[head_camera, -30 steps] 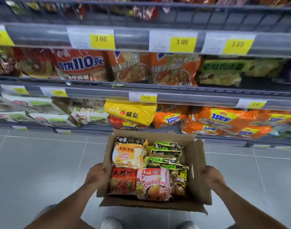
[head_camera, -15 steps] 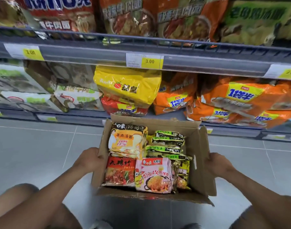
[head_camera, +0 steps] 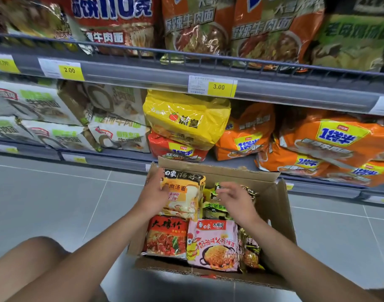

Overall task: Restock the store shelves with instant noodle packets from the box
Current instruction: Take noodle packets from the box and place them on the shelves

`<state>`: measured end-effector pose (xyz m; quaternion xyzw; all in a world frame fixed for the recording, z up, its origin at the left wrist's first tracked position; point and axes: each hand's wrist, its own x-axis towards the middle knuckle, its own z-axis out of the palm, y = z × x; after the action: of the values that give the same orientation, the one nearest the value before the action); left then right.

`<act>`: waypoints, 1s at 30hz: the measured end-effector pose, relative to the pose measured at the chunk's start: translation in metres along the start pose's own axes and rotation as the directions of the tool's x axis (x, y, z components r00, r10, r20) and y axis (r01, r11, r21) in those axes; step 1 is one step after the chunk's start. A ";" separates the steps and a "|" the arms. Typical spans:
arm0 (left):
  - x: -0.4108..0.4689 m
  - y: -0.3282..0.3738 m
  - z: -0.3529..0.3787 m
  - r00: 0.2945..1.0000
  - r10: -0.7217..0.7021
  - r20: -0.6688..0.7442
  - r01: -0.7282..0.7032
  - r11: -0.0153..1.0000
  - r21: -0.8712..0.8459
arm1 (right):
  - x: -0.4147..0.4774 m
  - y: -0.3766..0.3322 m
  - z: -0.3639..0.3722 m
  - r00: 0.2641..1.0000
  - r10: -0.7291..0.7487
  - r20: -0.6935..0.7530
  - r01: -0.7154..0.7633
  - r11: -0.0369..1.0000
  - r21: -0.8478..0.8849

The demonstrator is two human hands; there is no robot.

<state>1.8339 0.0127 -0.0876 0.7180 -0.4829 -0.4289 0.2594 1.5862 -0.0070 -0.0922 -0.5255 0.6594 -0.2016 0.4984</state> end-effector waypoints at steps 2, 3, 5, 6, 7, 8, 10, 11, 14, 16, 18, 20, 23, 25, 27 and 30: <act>0.009 -0.003 0.001 0.995 -0.095 0.001 0.095 0.995 0.028 | 0.009 -0.014 0.028 0.978 0.160 0.134 -0.173 0.980 0.096; 0.012 -0.002 0.001 0.990 -0.141 -0.011 0.141 0.990 0.027 | 0.012 -0.020 0.040 0.962 0.217 0.167 -0.234 0.968 0.094; 0.018 -0.001 0.003 0.975 -0.218 -0.033 0.218 0.976 -0.018 | 0.017 -0.030 0.059 0.936 0.296 0.190 -0.316 0.945 0.086; 0.020 -0.001 0.004 0.967 -0.255 -0.030 0.254 0.967 -0.033 | 0.021 -0.030 0.068 0.926 0.325 0.190 -0.346 0.935 0.084; 0.023 -0.002 0.005 0.957 -0.291 -0.017 0.290 0.956 -0.031 | 0.025 -0.030 0.076 0.918 0.347 0.190 -0.367 0.927 0.078; 0.025 -0.003 0.006 0.945 -0.328 -0.004 0.328 0.944 -0.024 | 0.029 -0.031 0.082 0.909 0.373 0.187 -0.390 0.918 0.064; 0.029 -0.005 0.008 0.921 -0.390 0.009 0.390 0.920 -0.031 | 0.034 -0.032 0.090 0.894 0.404 0.195 -0.418 0.908 0.038; 0.030 -0.009 0.009 0.912 -0.411 0.017 0.411 0.911 -0.042 | 0.034 -0.033 0.092 0.890 0.408 0.204 -0.425 0.904 0.046; 0.031 -0.006 0.012 0.900 -0.434 0.050 0.436 0.894 -0.100 | 0.035 -0.030 0.087 0.878 0.432 0.207 -0.457 0.884 0.095; 0.029 -0.002 0.013 0.896 -0.438 0.078 0.445 0.887 -0.126 | 0.034 -0.023 0.082 0.863 0.449 0.231 -0.481 0.870 0.110; 0.033 -0.011 0.015 0.895 -0.436 0.094 0.446 0.880 -0.163 | 0.034 -0.016 0.081 0.848 0.462 0.261 -0.505 0.853 0.129; 0.038 -0.022 0.019 0.886 -0.442 0.140 0.463 0.861 -0.210 | 0.036 -0.014 0.081 0.843 0.455 0.287 -0.515 0.836 0.188; 0.043 -0.034 0.021 0.852 -0.498 0.161 0.522 0.827 -0.209 | 0.033 -0.017 0.085 0.833 0.471 0.291 -0.540 0.806 0.240; 0.043 -0.036 0.023 0.844 -0.517 0.144 0.537 0.817 -0.211 | 0.031 -0.017 0.090 0.834 0.480 0.273 -0.541 0.809 0.230; 0.042 -0.036 0.023 0.849 -0.519 0.105 0.528 0.820 -0.220 | 0.029 -0.015 0.097 0.844 0.475 0.250 -0.528 0.817 0.232; 0.039 -0.035 0.025 0.861 -0.504 0.066 0.503 0.826 -0.253 | 0.032 -0.010 0.104 0.856 0.477 0.199 -0.515 0.824 0.238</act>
<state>1.8352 -0.0082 -0.1415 0.7800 -0.2150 -0.5406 0.2304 1.6830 -0.0125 -0.1425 -0.2710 0.7035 -0.1218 0.6456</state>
